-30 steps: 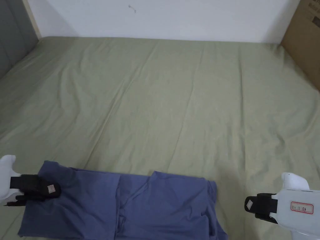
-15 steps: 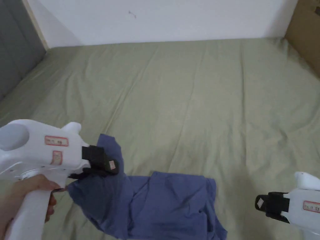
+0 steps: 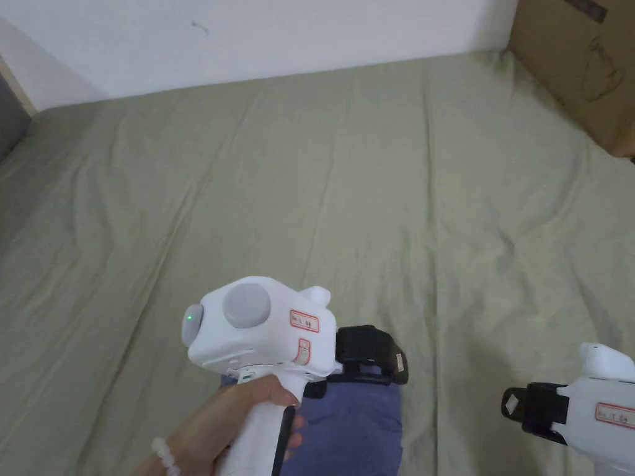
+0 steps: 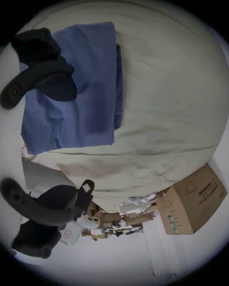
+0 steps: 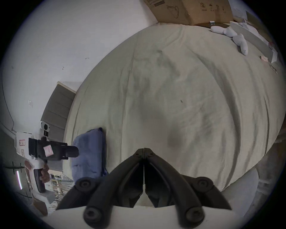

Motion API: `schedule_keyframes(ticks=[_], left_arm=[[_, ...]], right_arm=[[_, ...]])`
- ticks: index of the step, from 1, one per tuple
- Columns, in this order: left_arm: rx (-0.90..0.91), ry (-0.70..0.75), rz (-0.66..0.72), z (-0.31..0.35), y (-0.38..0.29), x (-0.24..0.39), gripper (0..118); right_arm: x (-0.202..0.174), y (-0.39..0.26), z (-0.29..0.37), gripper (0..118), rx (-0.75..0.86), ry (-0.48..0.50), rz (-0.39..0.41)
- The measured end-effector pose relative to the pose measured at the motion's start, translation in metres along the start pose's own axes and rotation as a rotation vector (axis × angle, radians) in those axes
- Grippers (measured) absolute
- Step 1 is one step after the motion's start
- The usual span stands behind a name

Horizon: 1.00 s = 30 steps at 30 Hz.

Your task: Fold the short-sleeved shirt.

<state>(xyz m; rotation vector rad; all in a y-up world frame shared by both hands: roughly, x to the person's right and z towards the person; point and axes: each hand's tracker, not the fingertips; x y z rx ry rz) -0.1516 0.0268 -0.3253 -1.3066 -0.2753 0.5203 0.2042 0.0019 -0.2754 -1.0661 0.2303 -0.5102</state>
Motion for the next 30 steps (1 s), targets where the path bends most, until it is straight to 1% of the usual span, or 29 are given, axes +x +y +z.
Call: schedule_keyframes(ticks=[1, 2, 3, 4, 5, 6, 8, 9, 10, 13, 15, 16, 17, 20, 21, 25, 26, 28, 30], left_arm=[[0.012, -0.054, 0.026, 0.006, 0.000, -0.003, 110], [0.032, -0.067, 0.043, 0.017, -0.001, -0.003, 104], [0.065, -0.069, 0.045, 0.028, -0.001, -0.012, 95], [0.108, -0.080, 0.046, 0.039, -0.003, -0.022, 76], [0.141, 0.009, 0.034, 0.053, -0.006, -0.039, 32], [0.169, 0.060, 0.032, 0.061, -0.007, -0.046, 4], [0.188, 0.164, 0.071, 0.068, -0.015, -0.070, 2], [0.169, 0.216, 0.077, 0.067, -0.019, -0.080, 2], [0.166, 0.243, 0.093, 0.063, -0.021, -0.087, 2], [0.110, 0.186, 0.108, 0.047, -0.033, -0.094, 1], [0.074, 0.127, 0.064, 0.032, -0.039, -0.079, 1], [0.065, 0.120, 0.039, 0.025, -0.040, -0.070, 1], [0.079, 0.068, 0.022, 0.016, -0.039, -0.058, 1], [0.034, 0.069, -0.021, -0.008, -0.040, -0.030, 1], [0.034, 0.020, -0.039, -0.017, -0.039, -0.019, 1], [-0.001, 0.003, -0.075, -0.040, -0.035, 0.018, 1], [0.003, 0.007, -0.102, -0.044, -0.036, 0.025, 1], [-0.046, -0.052, -0.162, -0.058, -0.035, 0.038, 1], [-0.078, -0.062, -0.150, -0.071, -0.040, 0.045, 1]], right_arm=[[0.000, -0.001, 0.001, 0, 0.001, 0.001, 0.000], [0.000, -0.001, 0.001, 0, 0.001, -0.001, 0.003], [-0.001, -0.002, 0.000, 0, 0.000, -0.007, 0.008], [0.000, -0.001, -0.001, 0, -0.001, -0.010, 0.013], [-0.001, -0.001, -0.003, 0, -0.003, -0.012, 0.016], [-0.001, -0.002, -0.005, 0, -0.005, -0.010, 0.015], [0.000, -0.001, -0.008, 0, -0.004, 0.003, 0.007], [-0.001, -0.001, -0.010, 0, -0.006, 0.007, 0.004], [-0.003, -0.001, -0.011, 0, -0.007, 0.008, 0.005], [-0.005, 0.001, -0.015, 0, -0.010, 0.012, 0.013], [-0.005, 0.001, -0.015, 0, -0.009, 0.018, 0.013], [-0.005, 0.001, -0.015, 0, -0.010, 0.019, 0.011], [-0.004, 0.002, -0.014, 0, -0.010, 0.020, 0.009], [-0.001, 0.002, -0.012, 0, -0.004, 0.017, 0.003], [0.001, 0.002, -0.010, 0, -0.001, 0.017, -0.001], [0.004, 0.002, -0.008, 0, 0.002, 0.009, -0.010], [0.005, 0.001, -0.007, 0, 0.001, 0.005, -0.005], [0.006, 0.000, -0.005, 0, -0.001, 0.000, 0.000], [0.006, -0.001, -0.003, 0, 0.001, -0.004, -0.004]])
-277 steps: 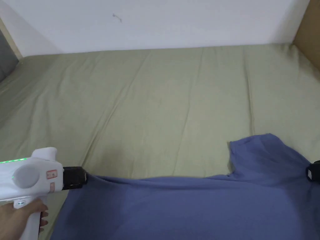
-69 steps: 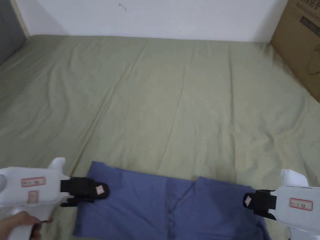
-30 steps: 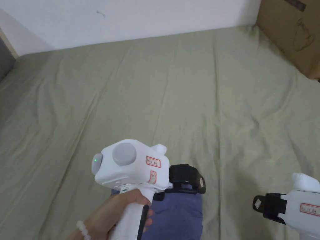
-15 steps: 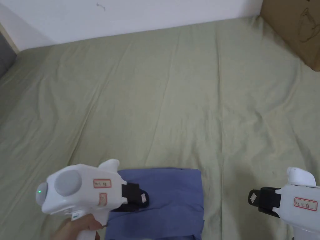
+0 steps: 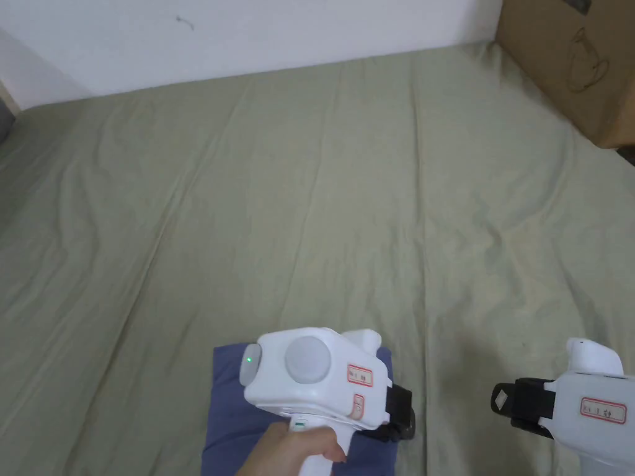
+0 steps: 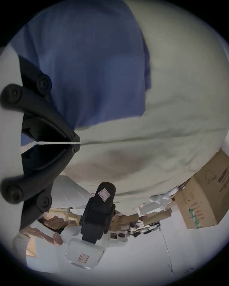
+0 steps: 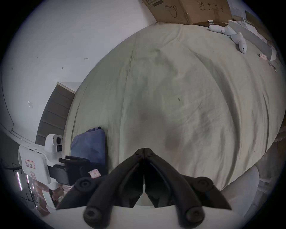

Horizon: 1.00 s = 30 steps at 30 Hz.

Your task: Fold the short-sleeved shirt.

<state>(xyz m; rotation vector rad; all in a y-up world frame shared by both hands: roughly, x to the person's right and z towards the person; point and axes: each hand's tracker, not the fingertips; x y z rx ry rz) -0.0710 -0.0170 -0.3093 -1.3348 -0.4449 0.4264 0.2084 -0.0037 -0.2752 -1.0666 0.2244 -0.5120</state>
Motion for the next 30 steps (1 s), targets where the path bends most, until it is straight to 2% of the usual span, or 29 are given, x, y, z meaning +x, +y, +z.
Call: schedule_keyframes(ticks=[4, 8, 10, 14, 17, 19, 21, 26, 27, 30], left_arm=[[0.031, -0.074, -0.023, 0.004, -0.007, 0.004, 1], [0.149, -0.173, -0.001, 0.050, -0.010, -0.017, 1], [0.224, -0.218, 0.025, 0.079, -0.016, -0.038, 1], [0.361, -0.216, 0.099, 0.134, -0.041, -0.094, 1], [0.394, -0.188, 0.181, 0.158, -0.065, -0.140, 1], [0.431, -0.224, 0.300, 0.166, -0.082, -0.166, 1], [0.441, -0.234, 0.346, 0.169, -0.095, -0.183, 1], [0.461, -0.211, 0.387, 0.167, -0.118, -0.208, 1], [0.457, -0.139, 0.387, 0.167, -0.123, -0.218, 1], [0.452, -0.141, 0.391, 0.163, -0.128, -0.224, 1]], right_arm=[[-0.005, 0.000, 0.012, 0, 0.013, -0.005, 0.012], [-0.024, 0.007, 0.023, 0, 0.025, 0.002, 0.075], [-0.043, 0.011, 0.028, 0, 0.045, 0.045, 0.119], [-0.097, 0.016, 0.028, 0, 0.046, 0.123, 0.269], [-0.143, 0.010, 0.009, 0, -0.011, 0.170, 0.416], [-0.164, 0.005, -0.019, 0, -0.075, 0.169, 0.497], [-0.178, -0.006, -0.049, 0, -0.148, 0.166, 0.551], [-0.179, -0.032, -0.114, 0, -0.293, 0.039, 0.585], [-0.177, -0.033, -0.120, 0, -0.296, 0.030, 0.563], [-0.176, -0.029, -0.113, 0, -0.281, 0.061, 0.518]])
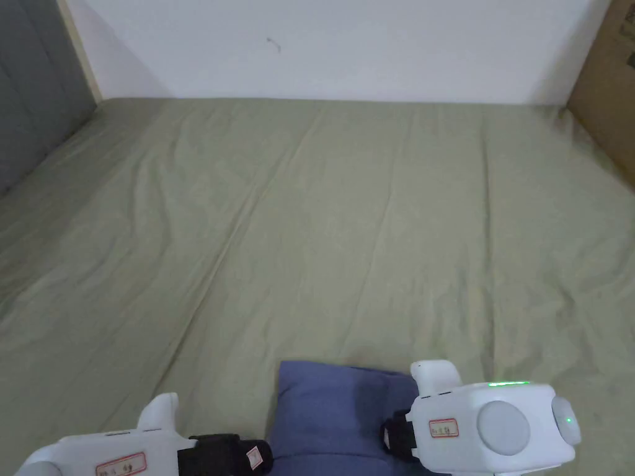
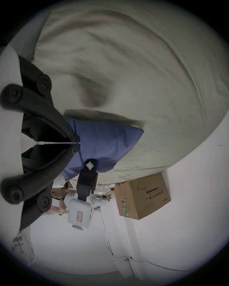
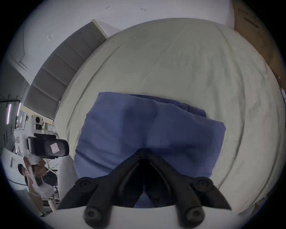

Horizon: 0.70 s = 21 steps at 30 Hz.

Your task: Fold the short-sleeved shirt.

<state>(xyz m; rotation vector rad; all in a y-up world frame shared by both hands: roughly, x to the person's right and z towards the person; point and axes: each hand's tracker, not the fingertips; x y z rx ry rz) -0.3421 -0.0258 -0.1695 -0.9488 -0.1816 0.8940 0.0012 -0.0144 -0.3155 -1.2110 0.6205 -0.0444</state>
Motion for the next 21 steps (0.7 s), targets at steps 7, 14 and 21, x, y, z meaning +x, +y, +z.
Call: schedule_keyframes(ticks=[7, 14, 21], left_arm=[[-0.035, -0.087, 0.055, -0.015, 0.016, -0.011, 79], [-0.100, -0.181, 0.109, -0.052, 0.042, -0.017, 104], [-0.184, -0.274, 0.109, -0.106, 0.048, -0.019, 64]], right_arm=[[-0.004, 0.001, 0.001, 0, -0.012, -0.004, 0.016], [-0.002, 0.000, 0.001, 0, -0.008, 0.007, -0.002], [-0.001, 0.001, 0.002, 0, -0.013, 0.015, -0.003]])
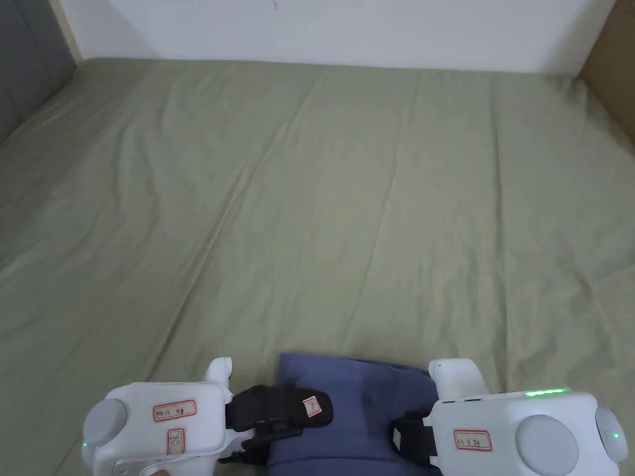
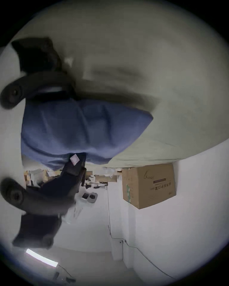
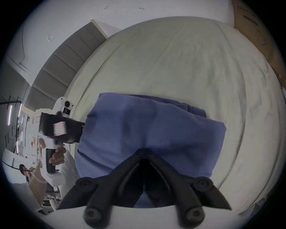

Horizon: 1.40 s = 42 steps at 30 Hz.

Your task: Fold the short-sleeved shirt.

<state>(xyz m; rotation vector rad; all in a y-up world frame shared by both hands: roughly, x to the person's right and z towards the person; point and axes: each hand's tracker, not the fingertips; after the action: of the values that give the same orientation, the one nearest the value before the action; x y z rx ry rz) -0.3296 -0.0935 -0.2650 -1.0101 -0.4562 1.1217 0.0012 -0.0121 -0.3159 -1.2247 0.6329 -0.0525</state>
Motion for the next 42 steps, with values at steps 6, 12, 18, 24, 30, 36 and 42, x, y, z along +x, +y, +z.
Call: schedule_keyframes(ticks=[6, 12, 18, 24, 30, 36, 42], left_arm=[[-0.011, 0.032, 0.038, -0.018, 0.002, -0.009, 25], [-0.069, 0.163, -0.082, 0.001, 0.016, 0.015, 25], [0.007, 0.338, -0.200, 0.080, 0.049, 0.024, 25], [0.110, 0.645, -0.201, 0.189, 0.084, 0.021, 25], [0.130, 1.103, -0.215, 0.263, 0.113, 0.003, 25], [0.096, 1.436, -0.311, 0.284, 0.133, -0.019, 64], [0.127, 1.669, -0.433, 0.287, 0.125, -0.016, 99]], right_arm=[[0.003, 0.002, 0.006, 0, -0.001, 0.005, -0.005], [-0.006, 0.007, 0.031, 0, 0.082, 0.001, 0.013], [-0.013, 0.013, 0.051, 0, 0.149, 0.004, 0.015], [-0.015, 0.017, 0.051, 0, 0.168, 0.014, -0.012], [-0.029, 0.019, 0.049, 0, 0.152, -0.022, -0.007], [-0.030, 0.023, 0.045, 0, 0.135, -0.040, -0.032], [-0.035, 0.023, 0.047, 0, 0.120, -0.043, -0.023]])
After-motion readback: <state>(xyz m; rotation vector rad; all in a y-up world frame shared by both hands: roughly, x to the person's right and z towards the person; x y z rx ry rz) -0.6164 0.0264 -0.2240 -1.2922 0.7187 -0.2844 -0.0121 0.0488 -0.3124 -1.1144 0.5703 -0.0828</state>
